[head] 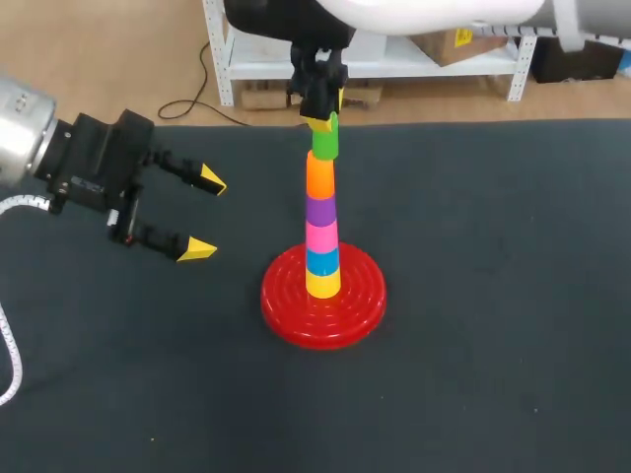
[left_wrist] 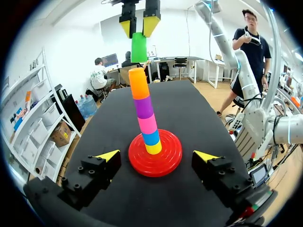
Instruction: Pick up and stack the cylinders on the red base in this order: pink,purple,orange,green
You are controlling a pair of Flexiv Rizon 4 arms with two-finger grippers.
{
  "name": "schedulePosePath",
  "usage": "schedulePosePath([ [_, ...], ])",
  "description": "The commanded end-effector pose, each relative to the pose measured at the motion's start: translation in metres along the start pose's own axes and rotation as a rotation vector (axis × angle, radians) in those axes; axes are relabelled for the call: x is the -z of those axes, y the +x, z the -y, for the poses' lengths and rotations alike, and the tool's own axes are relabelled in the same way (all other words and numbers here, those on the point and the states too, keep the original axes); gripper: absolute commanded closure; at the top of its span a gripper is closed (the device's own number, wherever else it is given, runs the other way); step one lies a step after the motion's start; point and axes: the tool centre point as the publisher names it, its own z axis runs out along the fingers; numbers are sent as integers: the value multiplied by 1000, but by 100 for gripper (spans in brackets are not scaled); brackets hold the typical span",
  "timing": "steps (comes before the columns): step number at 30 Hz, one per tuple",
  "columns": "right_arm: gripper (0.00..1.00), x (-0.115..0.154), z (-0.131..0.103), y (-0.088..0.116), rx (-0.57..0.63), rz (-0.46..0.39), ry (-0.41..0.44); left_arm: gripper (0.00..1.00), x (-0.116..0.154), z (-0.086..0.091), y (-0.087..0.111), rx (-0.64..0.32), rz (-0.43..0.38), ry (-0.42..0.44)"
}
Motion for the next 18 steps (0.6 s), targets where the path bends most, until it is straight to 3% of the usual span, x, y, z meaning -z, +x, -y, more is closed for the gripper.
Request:
schedulePosePath([
  [1,100,-3,-1,0,0,4,3,0,0,0,2,-3,5,-2],
  [18,100,-11,3,-3,-8,11,3,0,0,0,2,-3,5,-2],
])
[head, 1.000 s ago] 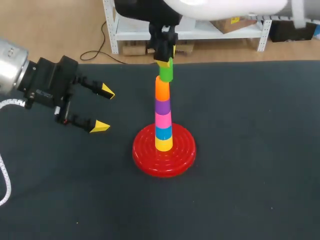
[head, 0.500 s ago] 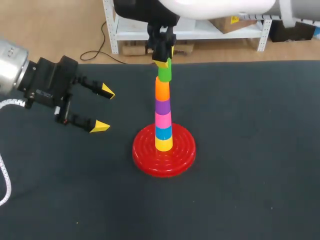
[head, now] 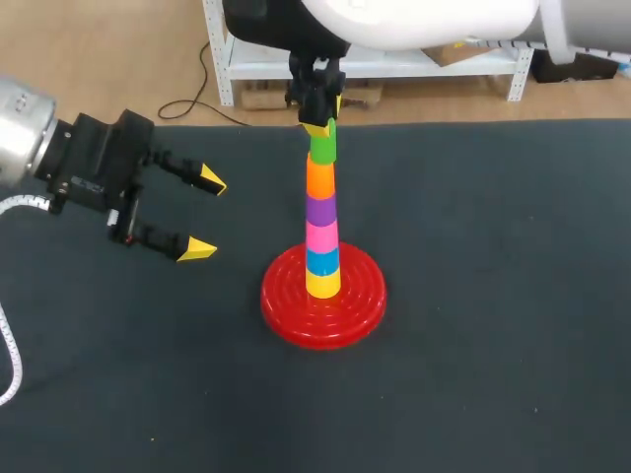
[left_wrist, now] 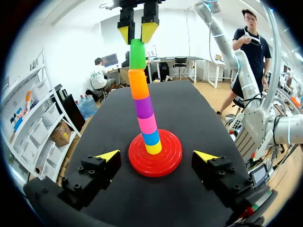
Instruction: Pick up and stack the cylinders on the red base in this order: pink,purple,orange,green
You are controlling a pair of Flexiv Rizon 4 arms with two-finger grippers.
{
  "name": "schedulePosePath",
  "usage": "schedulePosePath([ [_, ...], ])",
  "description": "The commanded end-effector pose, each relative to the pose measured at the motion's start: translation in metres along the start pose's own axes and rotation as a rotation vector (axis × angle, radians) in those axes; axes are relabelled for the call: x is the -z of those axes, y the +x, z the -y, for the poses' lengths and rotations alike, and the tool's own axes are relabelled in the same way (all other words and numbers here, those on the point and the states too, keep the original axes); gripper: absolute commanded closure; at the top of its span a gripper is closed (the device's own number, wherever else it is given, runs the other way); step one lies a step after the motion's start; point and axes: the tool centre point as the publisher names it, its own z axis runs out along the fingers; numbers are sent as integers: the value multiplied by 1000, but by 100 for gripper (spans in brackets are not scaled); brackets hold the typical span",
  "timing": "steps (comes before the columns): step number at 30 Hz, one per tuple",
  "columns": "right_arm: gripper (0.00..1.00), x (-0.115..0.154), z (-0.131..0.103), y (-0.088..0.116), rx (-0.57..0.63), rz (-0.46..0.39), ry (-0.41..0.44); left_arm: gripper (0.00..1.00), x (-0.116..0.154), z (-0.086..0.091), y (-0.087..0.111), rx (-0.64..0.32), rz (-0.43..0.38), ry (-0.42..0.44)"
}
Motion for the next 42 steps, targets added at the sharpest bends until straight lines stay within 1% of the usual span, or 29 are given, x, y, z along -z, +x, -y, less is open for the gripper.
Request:
schedulePosePath([
  [1,100,-1,1,0,-1,8,2,0,0,0,2,-3,5,-2],
  [19,100,-14,6,-7,-13,-4,-7,0,0,0,2,-3,5,-2],
  [29,100,-27,13,-7,-37,-23,-47,0,0,0,2,-3,5,-2],
  [36,100,-36,12,-4,-43,-20,-114,0,0,0,2,-3,5,-2],
  [42,100,-41,8,-1,-47,-25,-121,0,0,0,2,-3,5,-2],
])
